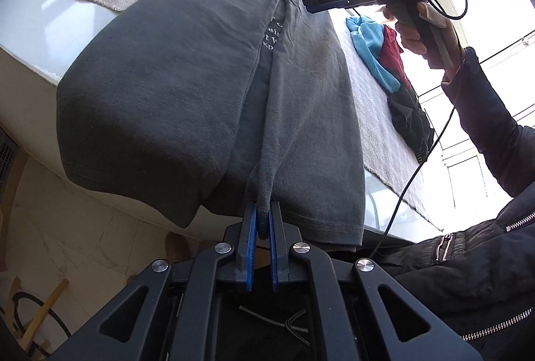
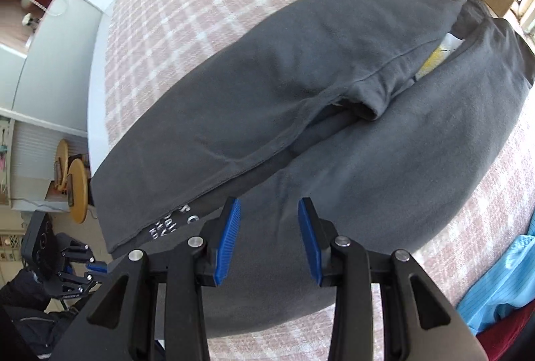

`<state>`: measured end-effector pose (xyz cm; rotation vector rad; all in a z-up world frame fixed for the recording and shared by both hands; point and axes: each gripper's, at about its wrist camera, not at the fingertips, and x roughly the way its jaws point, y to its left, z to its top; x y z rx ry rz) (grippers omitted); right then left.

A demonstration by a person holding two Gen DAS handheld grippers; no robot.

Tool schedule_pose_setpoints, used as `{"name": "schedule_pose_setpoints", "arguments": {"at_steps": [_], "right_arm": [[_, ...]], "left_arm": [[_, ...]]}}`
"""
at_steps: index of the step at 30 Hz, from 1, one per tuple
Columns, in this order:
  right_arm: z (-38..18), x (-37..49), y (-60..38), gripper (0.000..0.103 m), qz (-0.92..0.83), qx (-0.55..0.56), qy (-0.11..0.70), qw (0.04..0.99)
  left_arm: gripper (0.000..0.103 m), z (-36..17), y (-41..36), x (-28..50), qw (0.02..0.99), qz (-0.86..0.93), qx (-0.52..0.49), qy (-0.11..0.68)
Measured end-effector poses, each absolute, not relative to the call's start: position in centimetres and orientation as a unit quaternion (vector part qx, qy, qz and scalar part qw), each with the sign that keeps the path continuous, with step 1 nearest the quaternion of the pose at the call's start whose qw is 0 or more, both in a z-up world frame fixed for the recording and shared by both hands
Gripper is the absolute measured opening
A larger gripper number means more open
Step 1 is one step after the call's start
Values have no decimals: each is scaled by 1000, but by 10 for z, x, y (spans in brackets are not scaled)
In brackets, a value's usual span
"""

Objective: Fold clothes

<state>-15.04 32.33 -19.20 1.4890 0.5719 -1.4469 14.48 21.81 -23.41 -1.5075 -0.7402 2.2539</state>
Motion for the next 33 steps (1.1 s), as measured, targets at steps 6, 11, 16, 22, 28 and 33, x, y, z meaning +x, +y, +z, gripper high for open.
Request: {"name": "schedule_pose_setpoints", "arguments": {"at_steps": [6,11,16,22,28,33], "right_arm": [[-211,-124,327,36,-577,599,305,464],[-210,-112,357,36,-578,600,296,467],[-218,-92,379,36,-568,598,319,467],[-225,-77,371,37,-556,594,341,471],[-239,-54,346,37,-554,559,364,497],[-248,-53,359,10,-552,565,384,478]], "left_arm": [[5,-230,222,144,189,782,-525,-276],[5,-233,210,151,195,771,-509,-329],[5,-235,194,160,146,774,-515,-339],[5,-196,222,153,198,790,-493,-306],[5,-200,223,145,179,793,-498,-301],[5,-219,206,157,157,775,-522,-320]]}}
